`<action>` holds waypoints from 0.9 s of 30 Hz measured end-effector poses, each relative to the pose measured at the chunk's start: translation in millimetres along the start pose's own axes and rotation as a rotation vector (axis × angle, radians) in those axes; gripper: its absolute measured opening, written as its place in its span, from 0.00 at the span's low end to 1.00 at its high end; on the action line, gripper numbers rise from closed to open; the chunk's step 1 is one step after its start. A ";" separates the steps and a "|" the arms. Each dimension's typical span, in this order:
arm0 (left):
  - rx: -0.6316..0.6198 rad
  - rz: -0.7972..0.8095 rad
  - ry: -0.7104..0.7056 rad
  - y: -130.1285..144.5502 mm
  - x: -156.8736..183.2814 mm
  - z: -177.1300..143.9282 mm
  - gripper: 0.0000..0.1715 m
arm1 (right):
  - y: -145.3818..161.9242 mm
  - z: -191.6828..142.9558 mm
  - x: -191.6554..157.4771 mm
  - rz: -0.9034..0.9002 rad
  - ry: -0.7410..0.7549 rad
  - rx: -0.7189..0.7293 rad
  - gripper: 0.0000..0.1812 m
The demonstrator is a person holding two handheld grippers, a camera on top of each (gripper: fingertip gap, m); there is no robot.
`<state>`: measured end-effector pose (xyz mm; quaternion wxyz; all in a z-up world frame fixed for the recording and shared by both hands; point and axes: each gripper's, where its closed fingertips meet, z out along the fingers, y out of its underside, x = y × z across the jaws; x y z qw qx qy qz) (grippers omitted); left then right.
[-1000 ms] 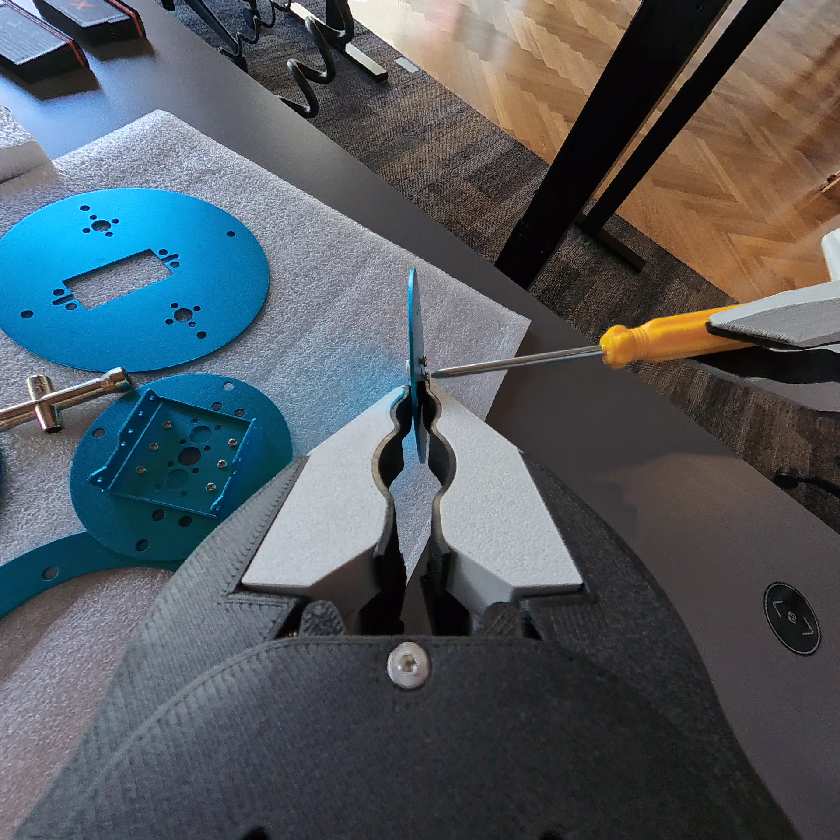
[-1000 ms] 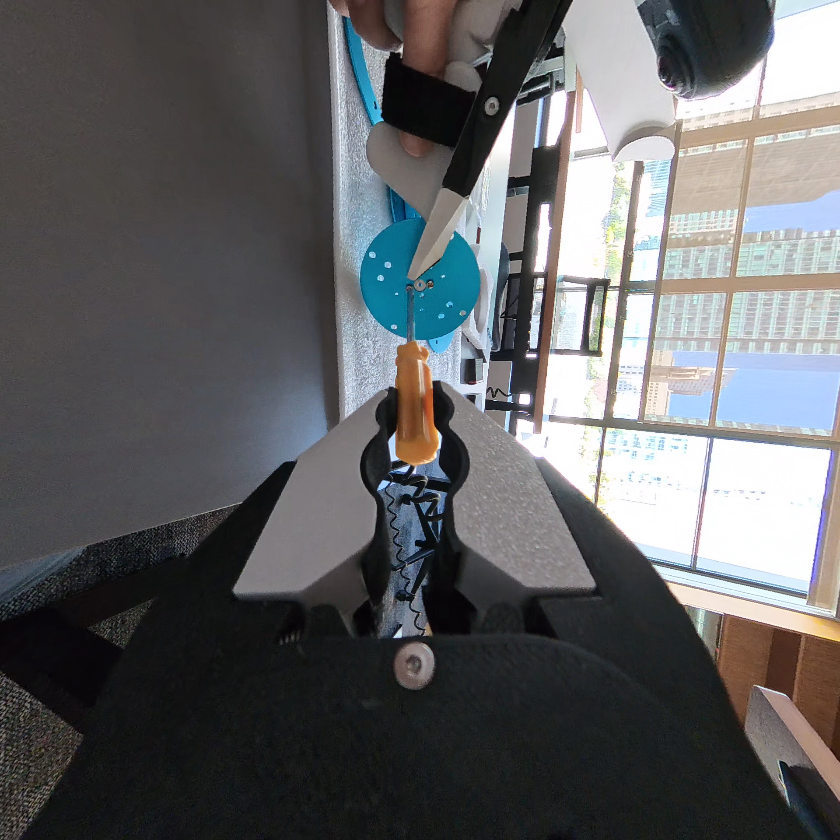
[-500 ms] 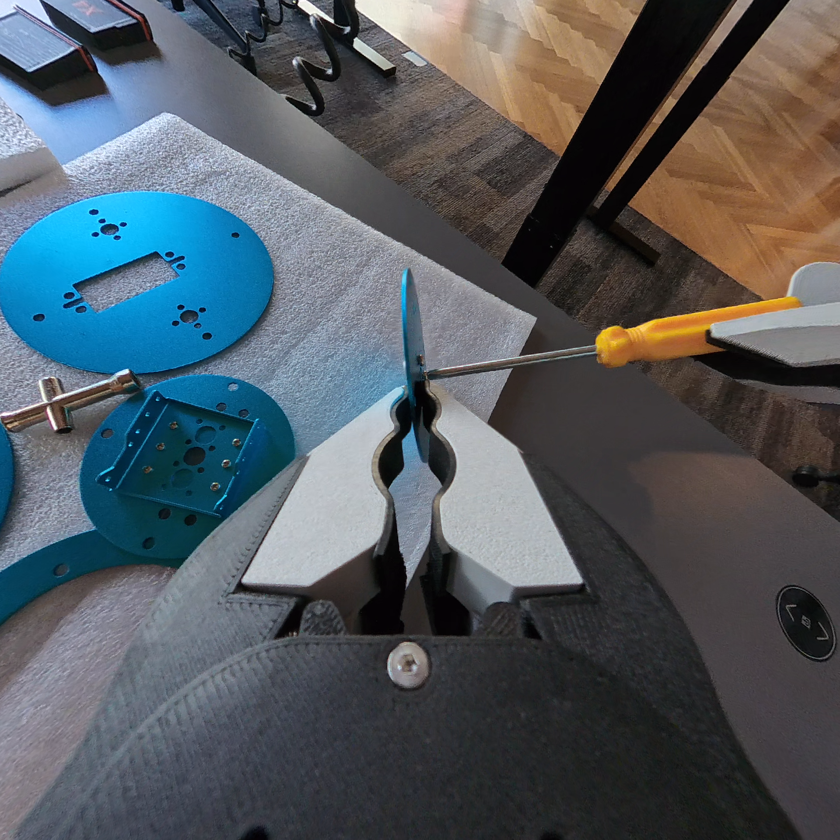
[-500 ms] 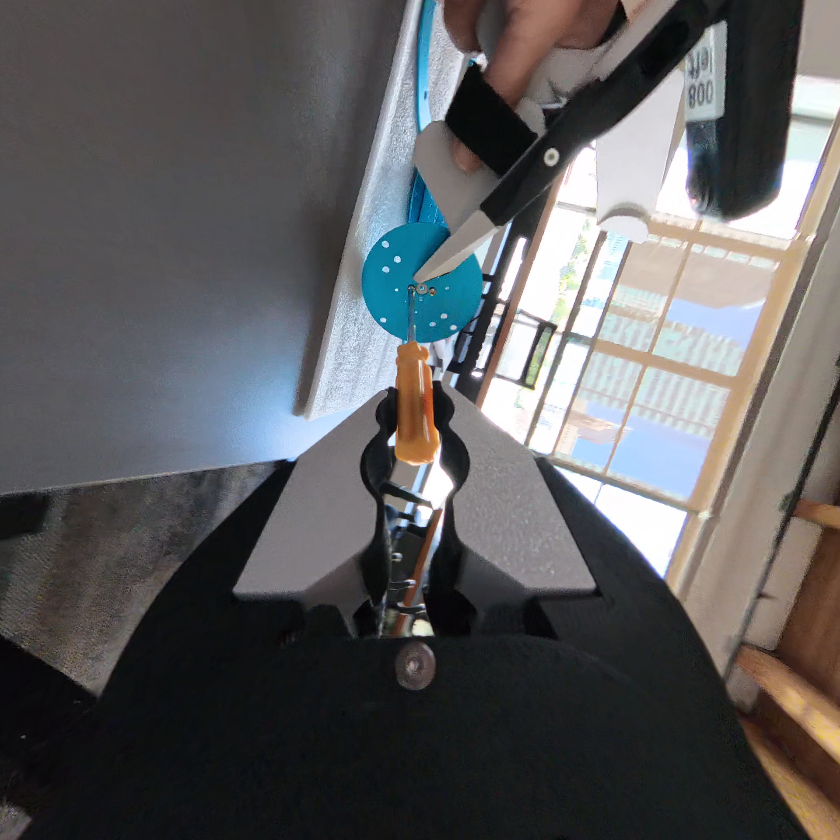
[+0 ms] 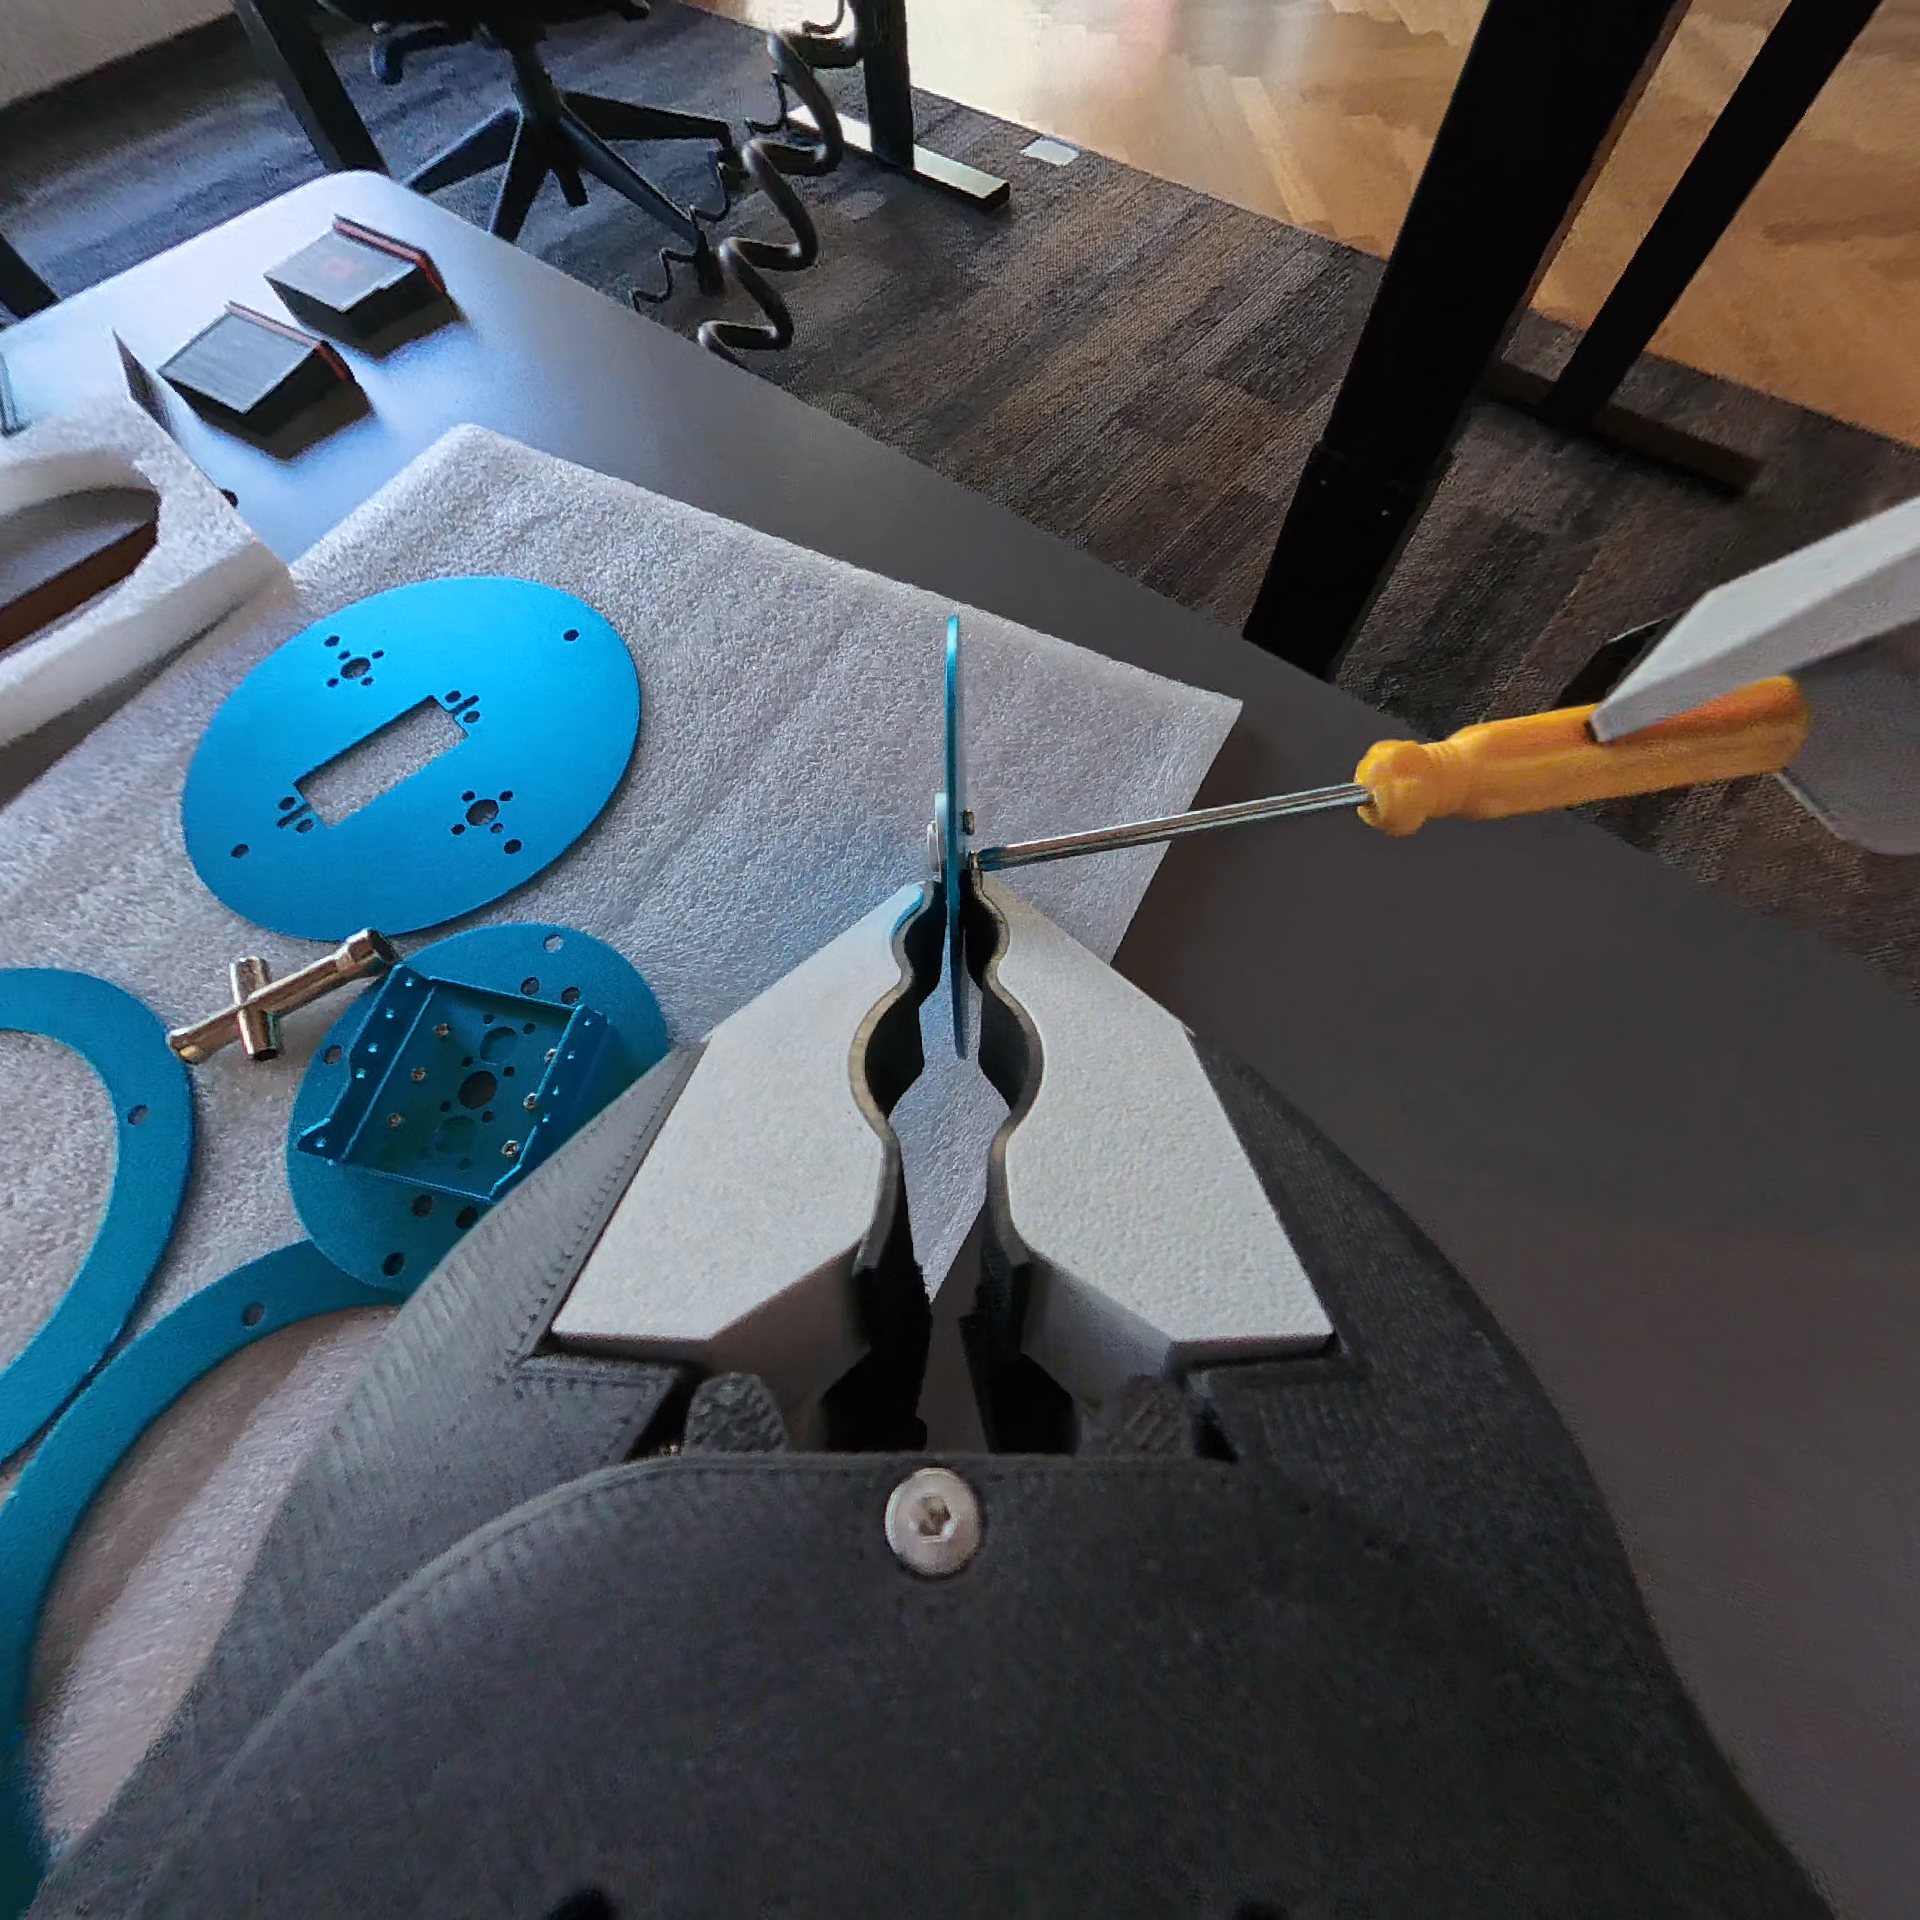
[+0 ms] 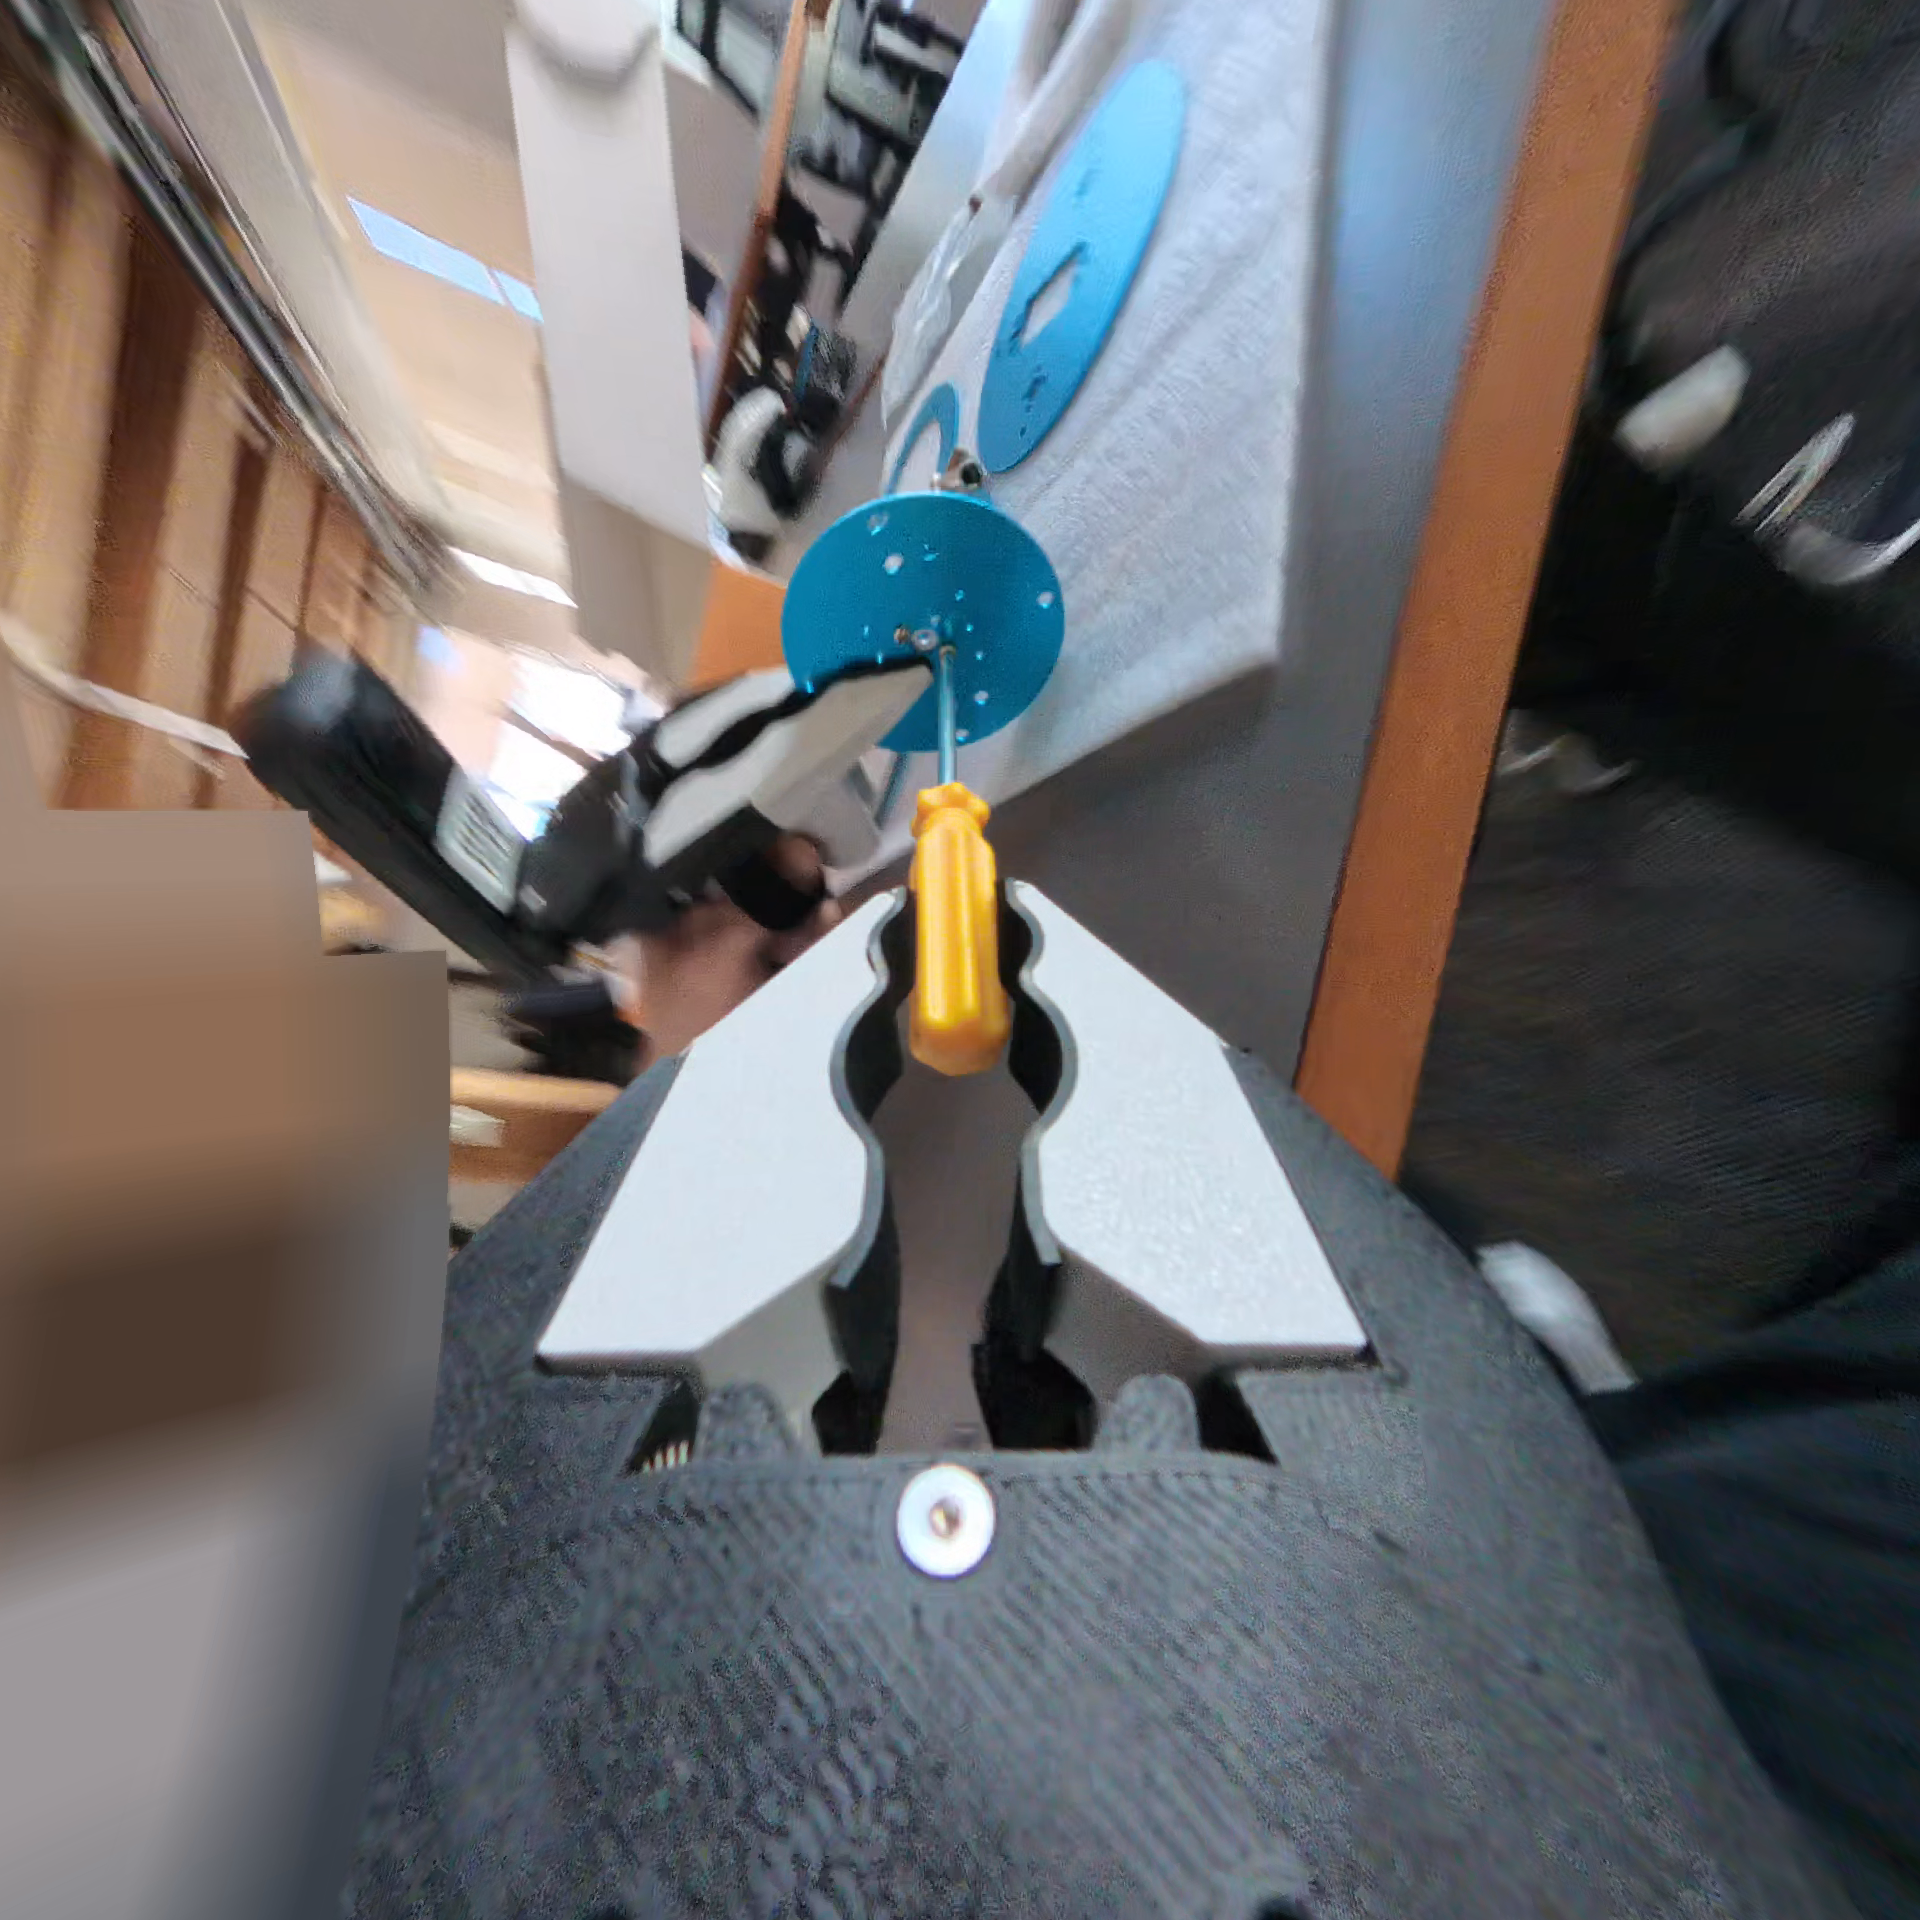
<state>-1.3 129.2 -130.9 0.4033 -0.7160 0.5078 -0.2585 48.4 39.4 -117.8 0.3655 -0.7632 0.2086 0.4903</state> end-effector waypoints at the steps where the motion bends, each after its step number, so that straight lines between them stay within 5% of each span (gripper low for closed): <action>1: -0.001 0.019 -0.004 -0.1 1.2 0.4 0.02 | 0.8 -1.2 3.5 0.123 -0.038 0.020 0.08; 4: -0.002 0.047 -0.008 -0.5 3.3 1.0 0.01 | 10.7 -1.6 6.0 0.178 -0.070 0.019 0.08; 8: -0.002 0.023 -0.008 0.4 -2.2 1.0 0.01 | 3.8 -7.6 1.9 -0.090 -0.009 0.038 0.07; 14: 0.002 -0.031 0.036 1.0 -1.6 0.7 0.01 | -10.4 -10.4 -19.4 -1.191 0.233 -0.003 0.07; 17: 0.003 -0.035 0.040 1.1 -0.6 0.7 0.01 | -3.7 -7.9 -28.3 -1.582 0.351 -0.024 0.05; 27: 0.005 -0.039 0.048 1.7 -0.9 0.0 0.01 | 14.5 0.4 -38.2 -1.855 0.386 -0.050 0.06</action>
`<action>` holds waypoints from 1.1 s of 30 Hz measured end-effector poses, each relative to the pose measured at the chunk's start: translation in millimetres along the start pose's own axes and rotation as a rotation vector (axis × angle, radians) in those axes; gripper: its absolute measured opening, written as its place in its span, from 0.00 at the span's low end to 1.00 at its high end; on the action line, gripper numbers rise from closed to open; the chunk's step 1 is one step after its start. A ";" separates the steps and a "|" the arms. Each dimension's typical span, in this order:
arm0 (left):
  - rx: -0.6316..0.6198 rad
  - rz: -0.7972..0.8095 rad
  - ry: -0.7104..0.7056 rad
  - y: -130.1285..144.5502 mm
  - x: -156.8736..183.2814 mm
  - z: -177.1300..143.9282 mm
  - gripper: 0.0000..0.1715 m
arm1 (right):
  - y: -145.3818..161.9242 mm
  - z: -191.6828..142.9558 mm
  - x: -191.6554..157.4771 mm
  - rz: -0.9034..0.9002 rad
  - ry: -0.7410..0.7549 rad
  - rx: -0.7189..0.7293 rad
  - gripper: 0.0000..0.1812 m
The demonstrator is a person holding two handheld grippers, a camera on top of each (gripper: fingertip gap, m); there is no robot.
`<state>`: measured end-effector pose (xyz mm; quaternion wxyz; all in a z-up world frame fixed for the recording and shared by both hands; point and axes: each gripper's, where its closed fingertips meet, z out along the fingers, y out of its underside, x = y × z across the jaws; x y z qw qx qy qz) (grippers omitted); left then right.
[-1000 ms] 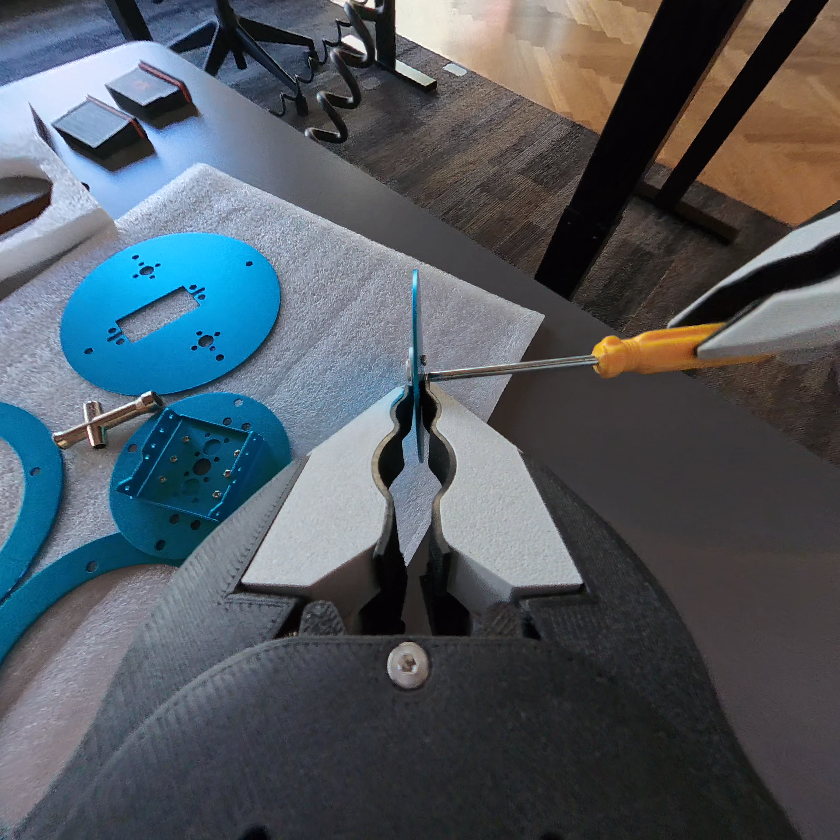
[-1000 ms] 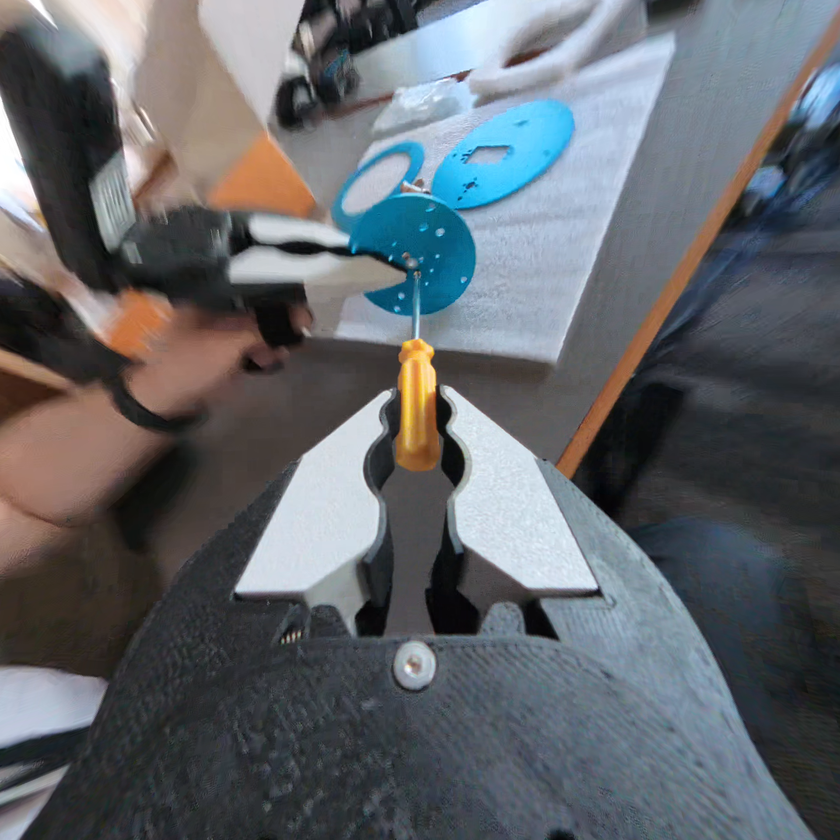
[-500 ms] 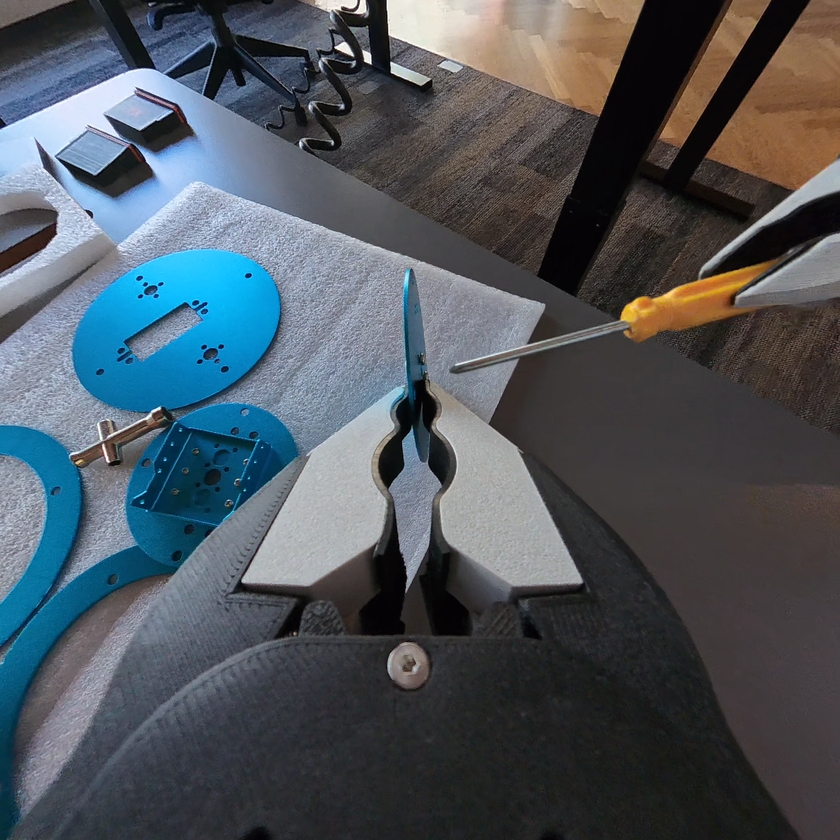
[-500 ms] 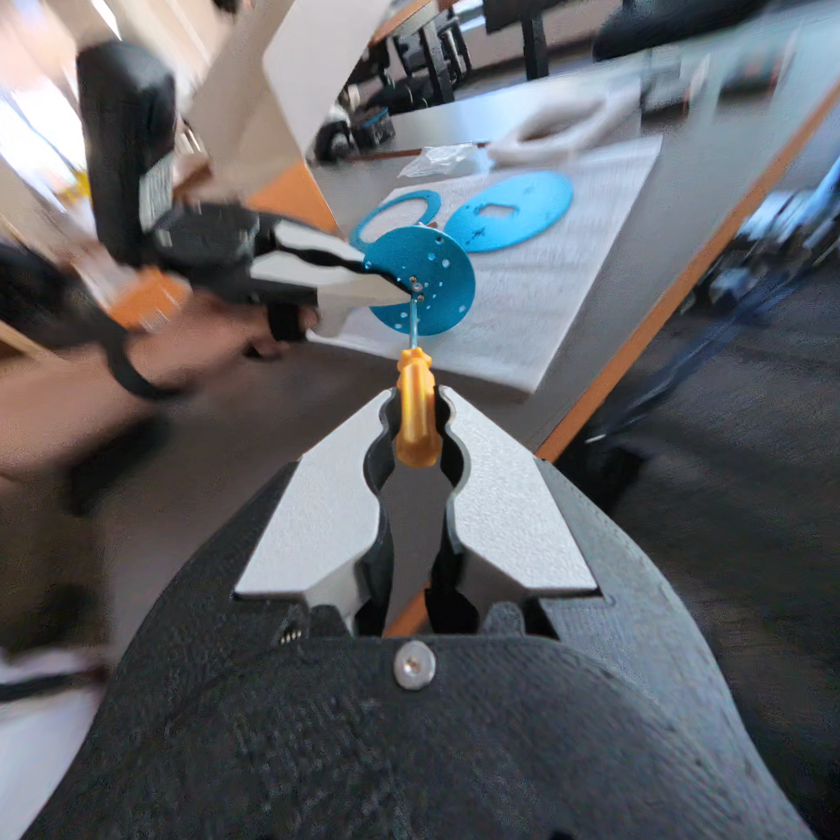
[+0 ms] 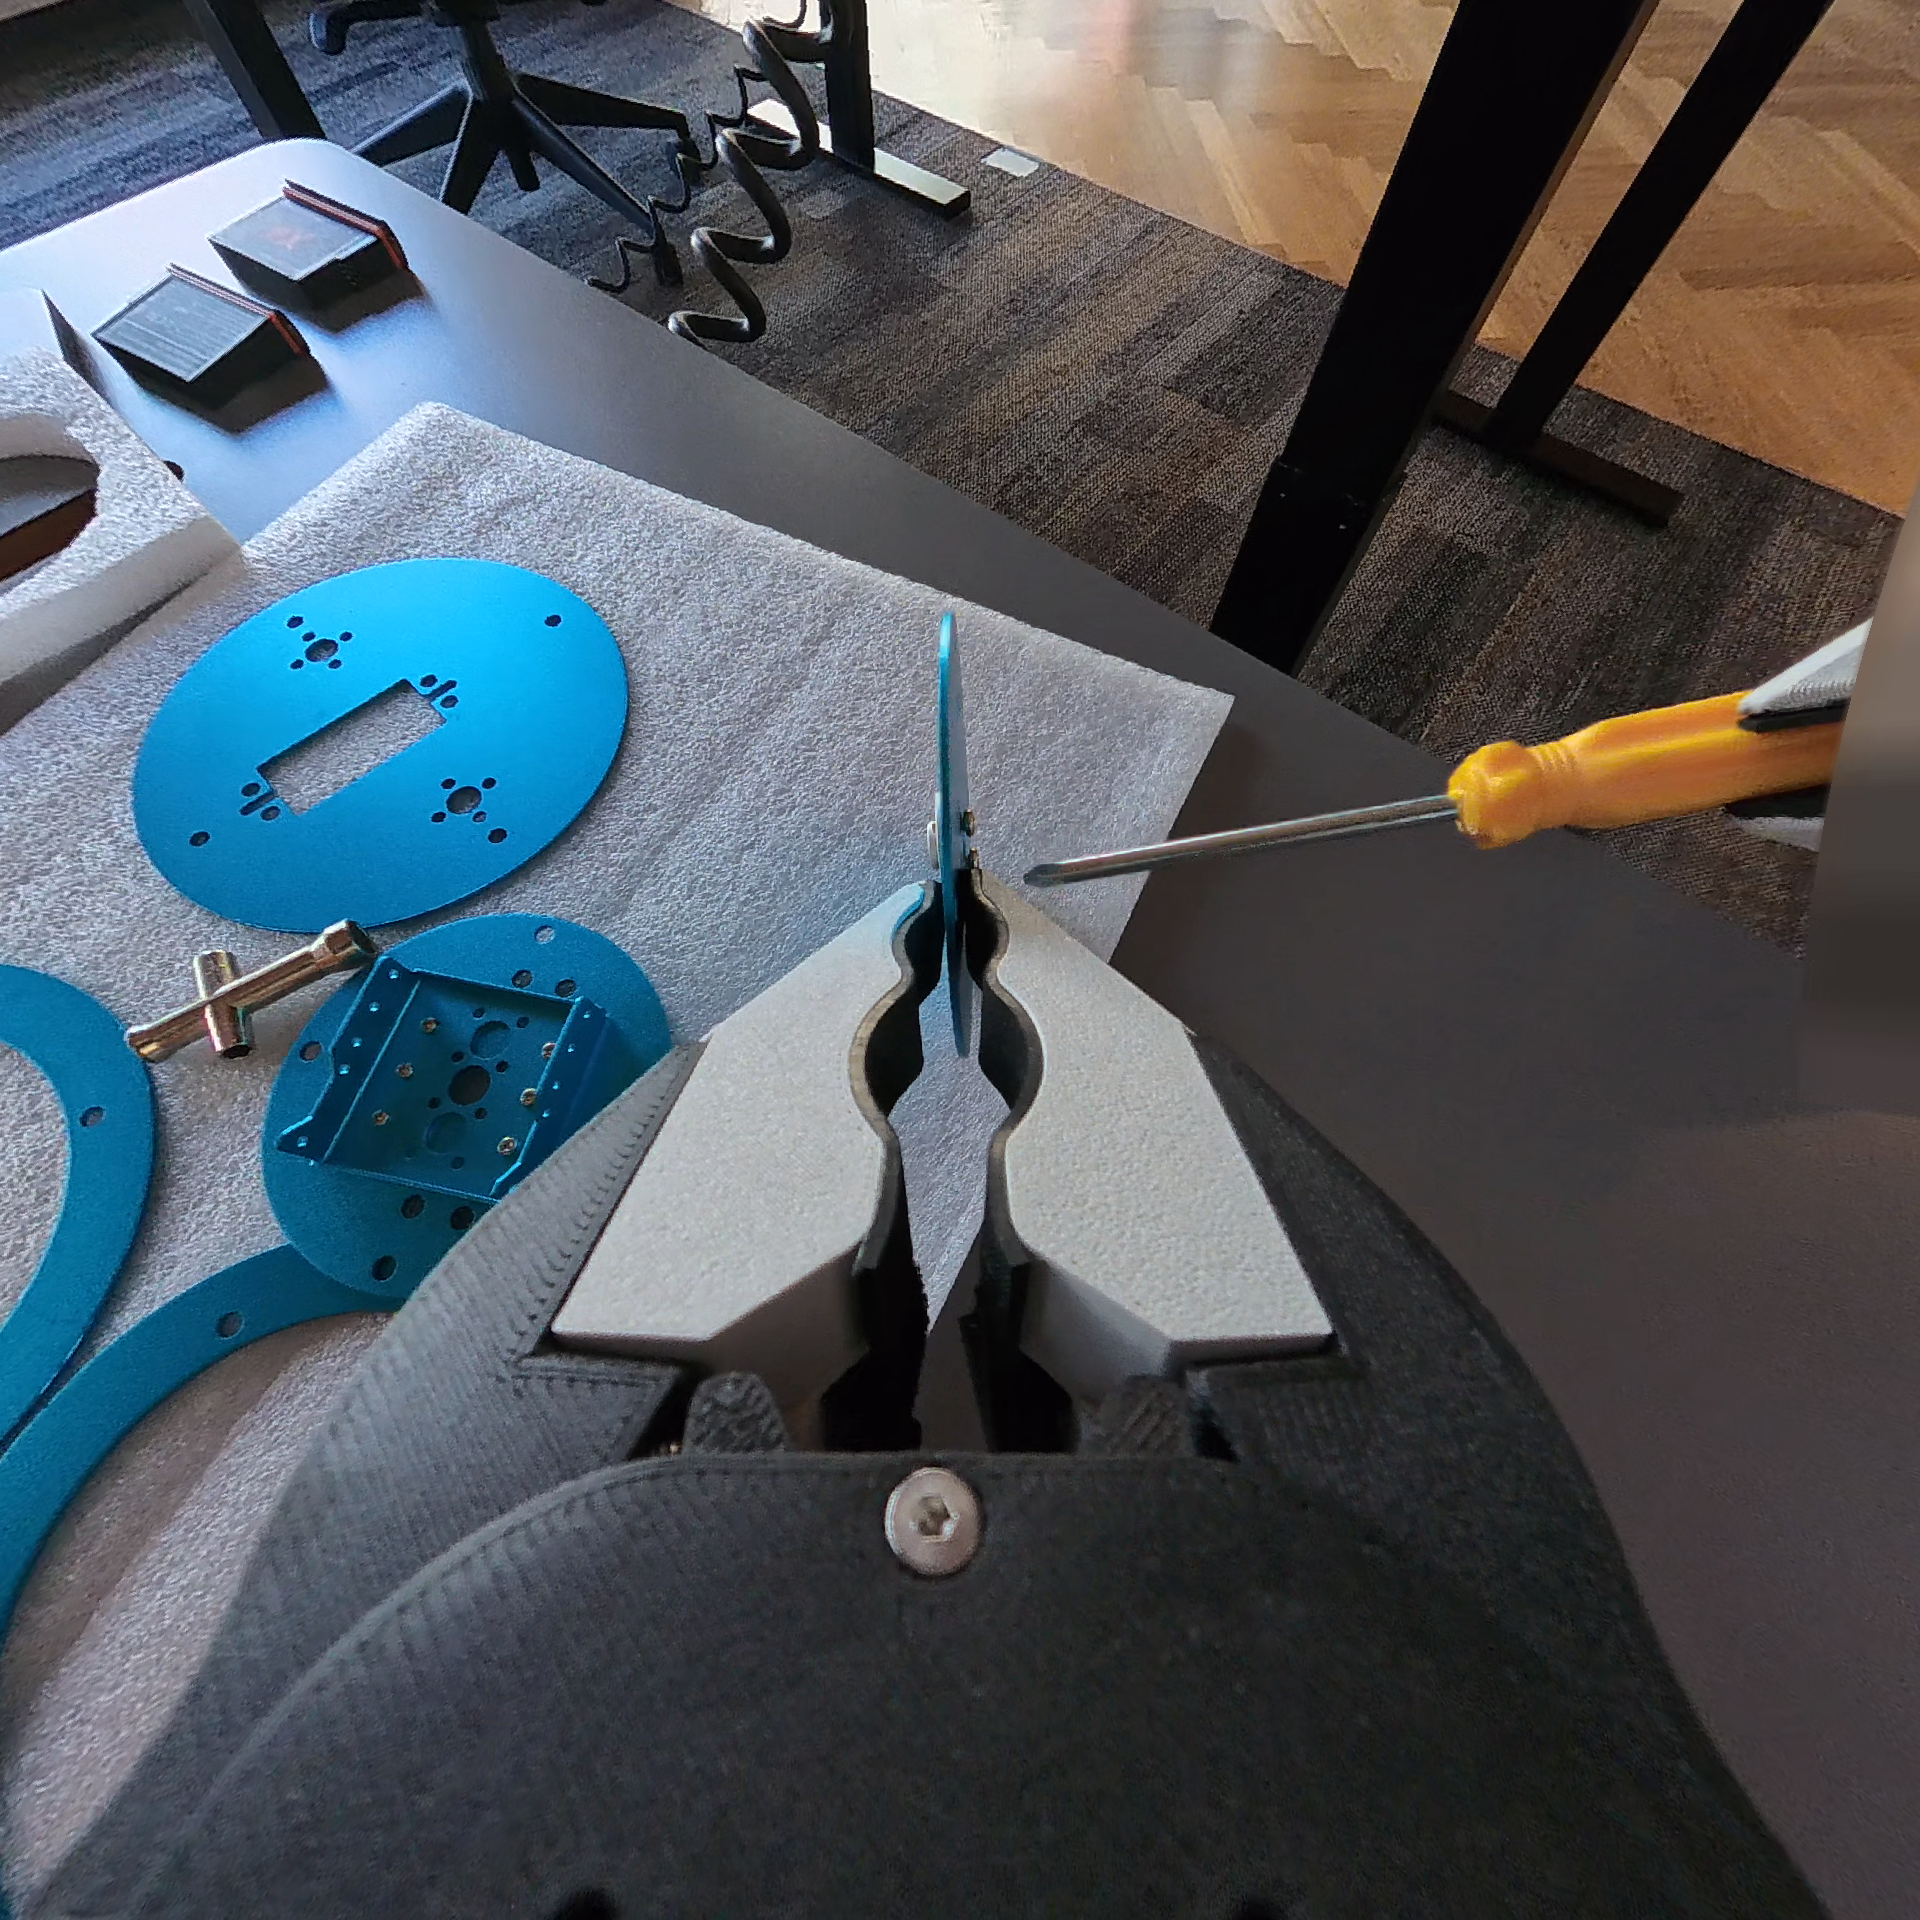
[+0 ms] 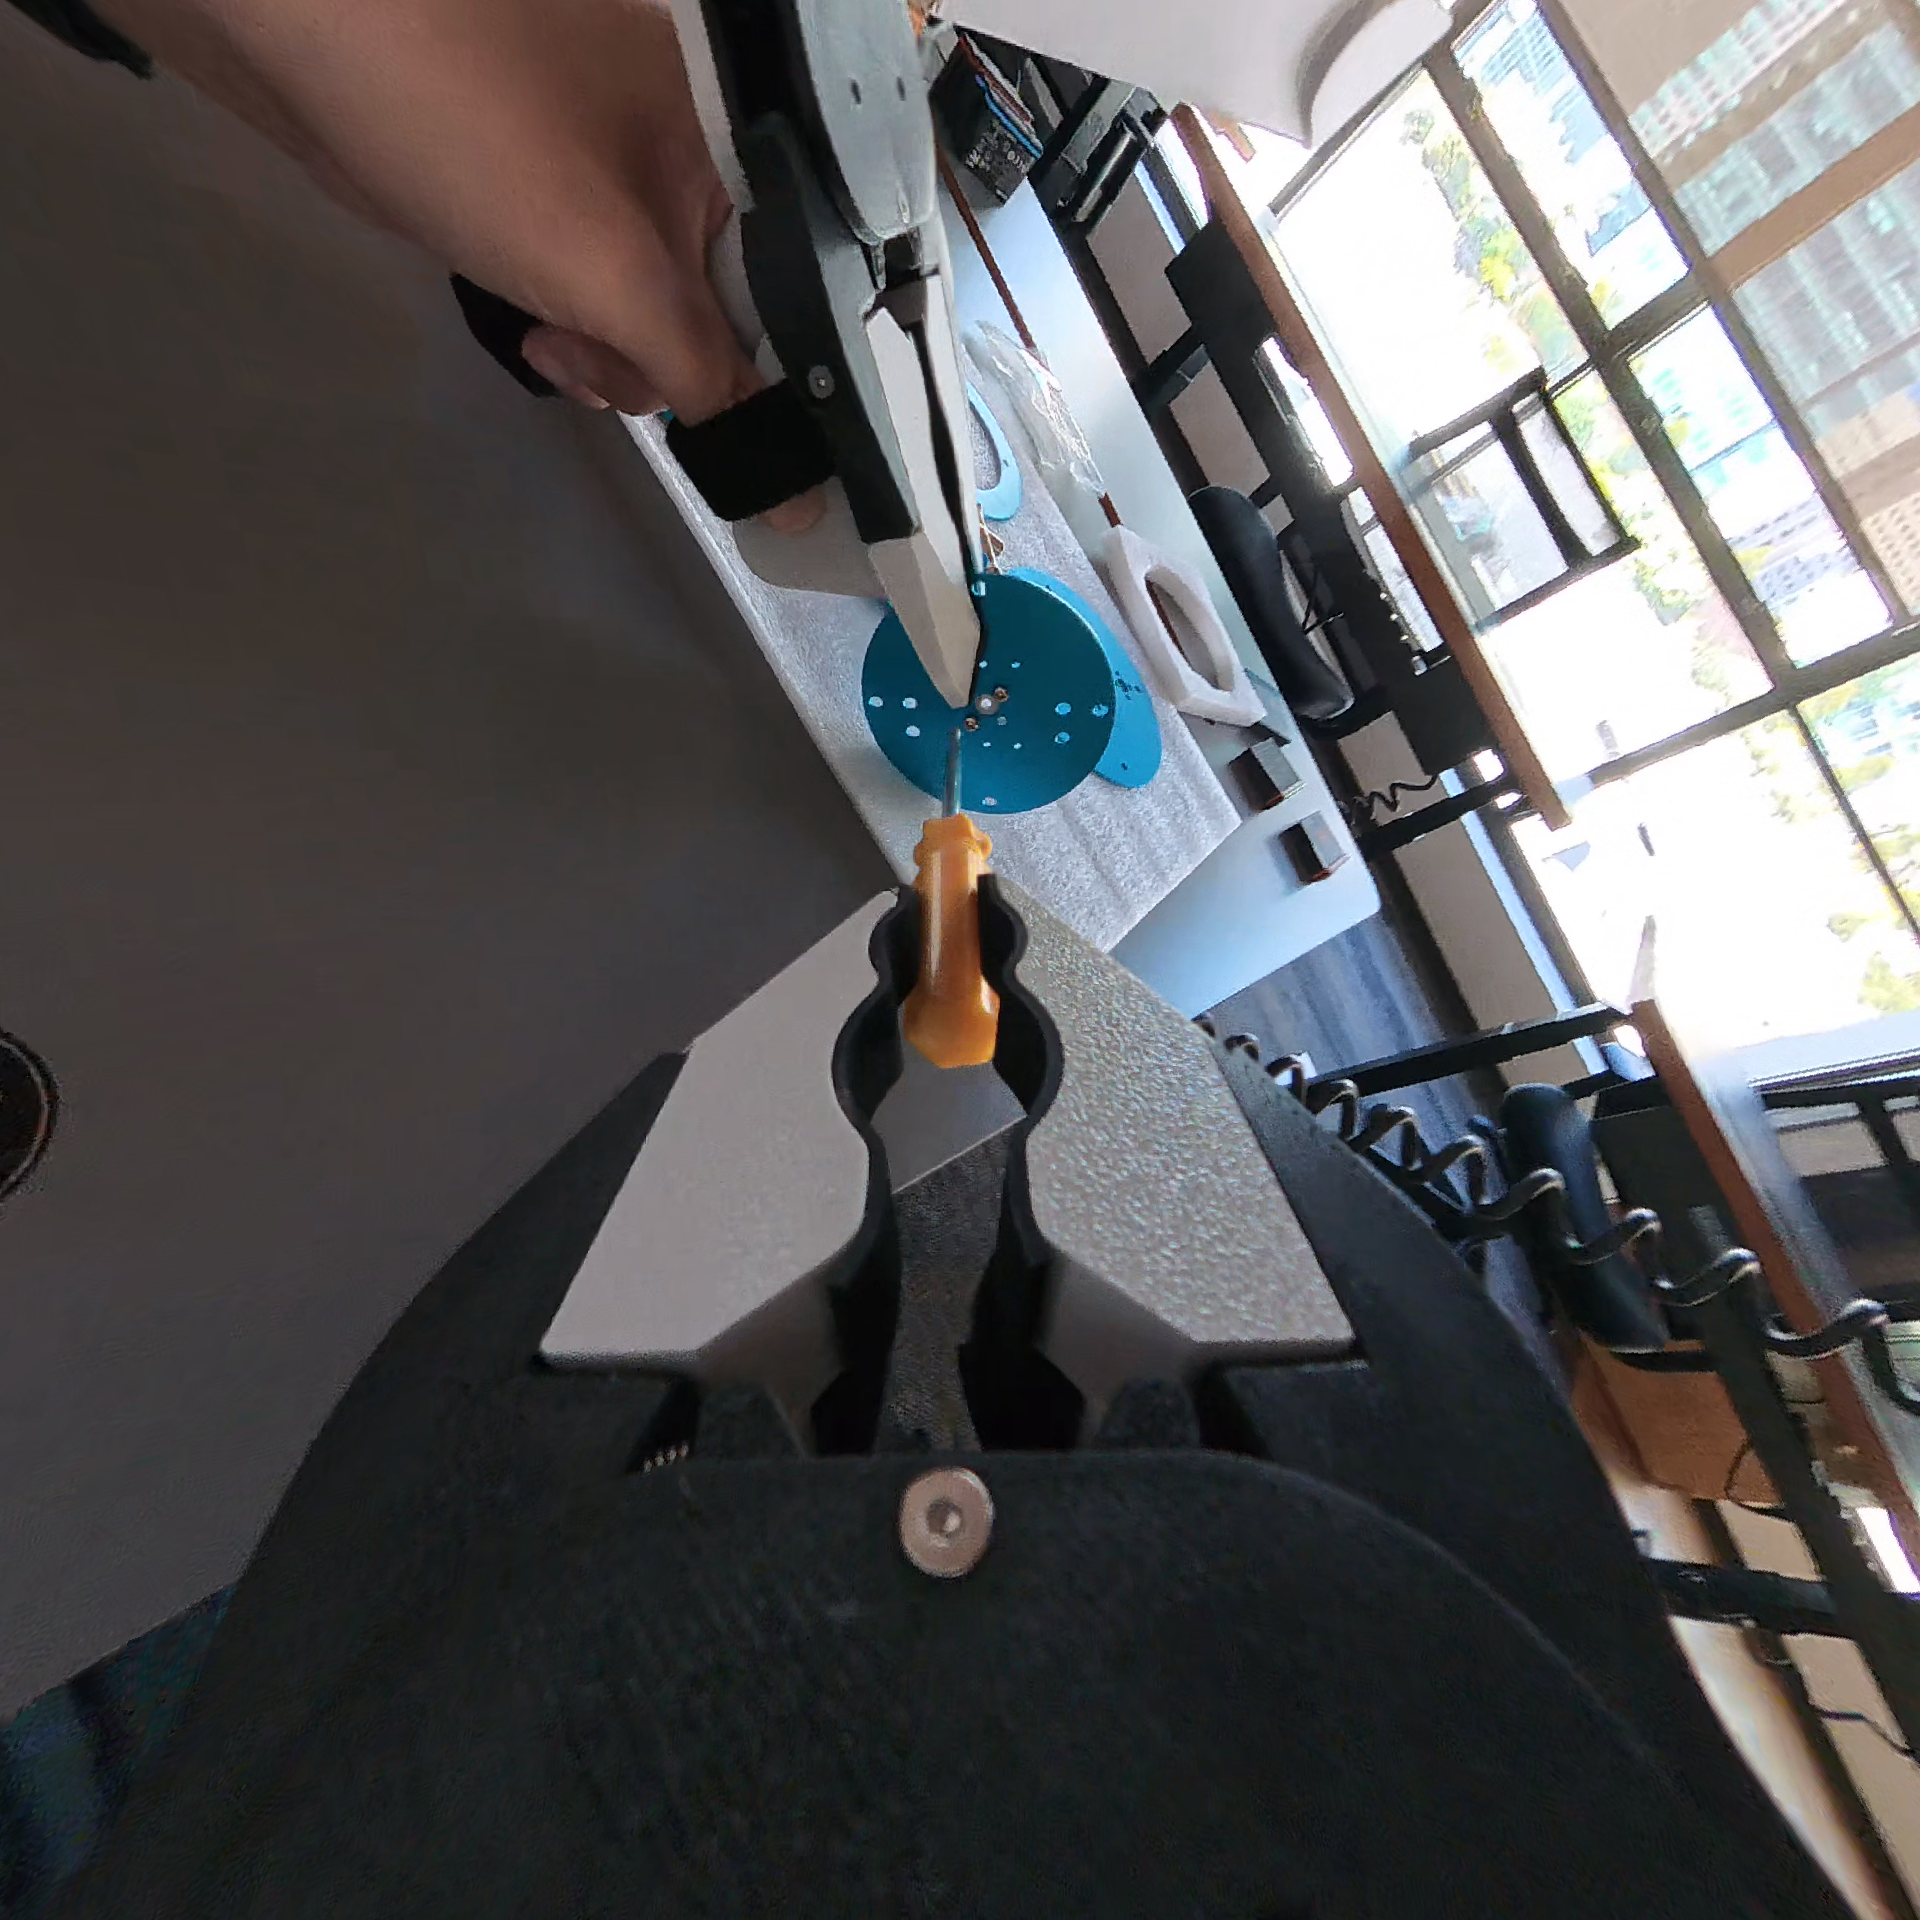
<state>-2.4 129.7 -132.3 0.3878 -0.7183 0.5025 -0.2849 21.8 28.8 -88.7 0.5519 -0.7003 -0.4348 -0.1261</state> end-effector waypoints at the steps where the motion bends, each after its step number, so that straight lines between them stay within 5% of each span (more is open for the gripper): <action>1: 0.000 -0.001 0.001 0.0 -0.1 -0.1 0.01 | -1.2 0.3 0.2 -0.027 0.006 -0.004 0.06; 28: 0.001 -0.007 0.013 0.1 -0.4 -0.1 0.01 | -2.2 11.3 -3.7 -0.224 0.034 -0.024 0.05; 33: 0.000 -0.005 0.014 0.2 -0.7 -0.1 0.02 | -0.3 12.1 -5.5 -0.378 0.040 -0.021 0.06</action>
